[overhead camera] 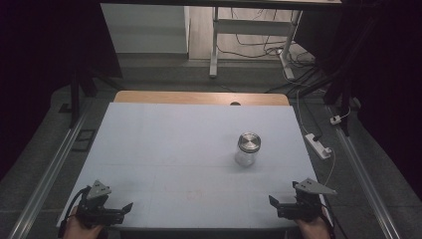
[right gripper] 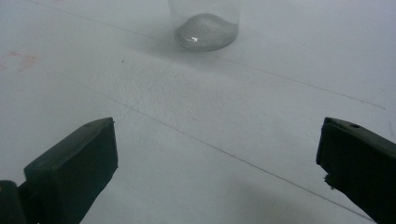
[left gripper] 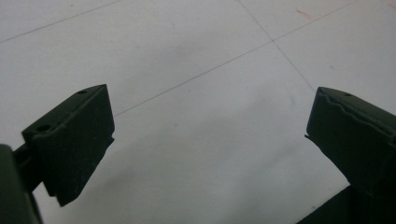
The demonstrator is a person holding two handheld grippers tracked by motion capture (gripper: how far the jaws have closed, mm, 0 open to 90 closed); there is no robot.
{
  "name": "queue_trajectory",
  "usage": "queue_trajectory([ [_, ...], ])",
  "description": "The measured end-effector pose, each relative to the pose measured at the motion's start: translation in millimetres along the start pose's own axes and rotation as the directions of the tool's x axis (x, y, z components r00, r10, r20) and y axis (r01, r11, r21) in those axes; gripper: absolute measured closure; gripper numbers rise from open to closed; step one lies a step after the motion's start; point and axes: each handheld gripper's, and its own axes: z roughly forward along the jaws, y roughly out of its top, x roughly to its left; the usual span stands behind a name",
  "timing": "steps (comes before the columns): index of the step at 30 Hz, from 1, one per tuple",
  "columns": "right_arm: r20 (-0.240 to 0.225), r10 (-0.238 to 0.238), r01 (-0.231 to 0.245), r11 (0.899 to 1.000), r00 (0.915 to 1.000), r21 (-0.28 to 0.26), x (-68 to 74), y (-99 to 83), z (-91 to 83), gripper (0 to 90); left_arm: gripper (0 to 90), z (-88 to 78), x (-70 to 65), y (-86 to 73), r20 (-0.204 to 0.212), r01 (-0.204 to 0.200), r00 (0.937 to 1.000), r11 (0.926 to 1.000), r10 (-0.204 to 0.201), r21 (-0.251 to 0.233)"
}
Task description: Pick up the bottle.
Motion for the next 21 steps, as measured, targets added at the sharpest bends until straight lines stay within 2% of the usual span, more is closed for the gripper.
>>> queue_trajectory([
  [4, -0.025, 0.027, -0.026, 1.000, 0.9993, 0.002, -3.6, 0.5, 1.0, 0.0, 2.9, -0.4, 0.9, -0.6, 0.026, -0.006, 0.9996, 1.0000, 0.006, -0.002],
  [16, -0.047, 0.022, -0.021, 1.000, 0.9987, 0.021, -4.0, 1.2, 3.0, 0.0, 3.5, 0.4, 2.6, -0.5, 0.068, -0.003, 0.9977, 1.0000, 0.003, 0.005],
  [21, -0.050, 0.018, -0.017, 0.999, 0.9986, 0.027, -3.6, 1.6, 3.6, 0.0, 3.9, 0.2, 3.7, -0.7, 0.074, 0.001, 0.9973, 1.0000, -0.001, 0.002],
])
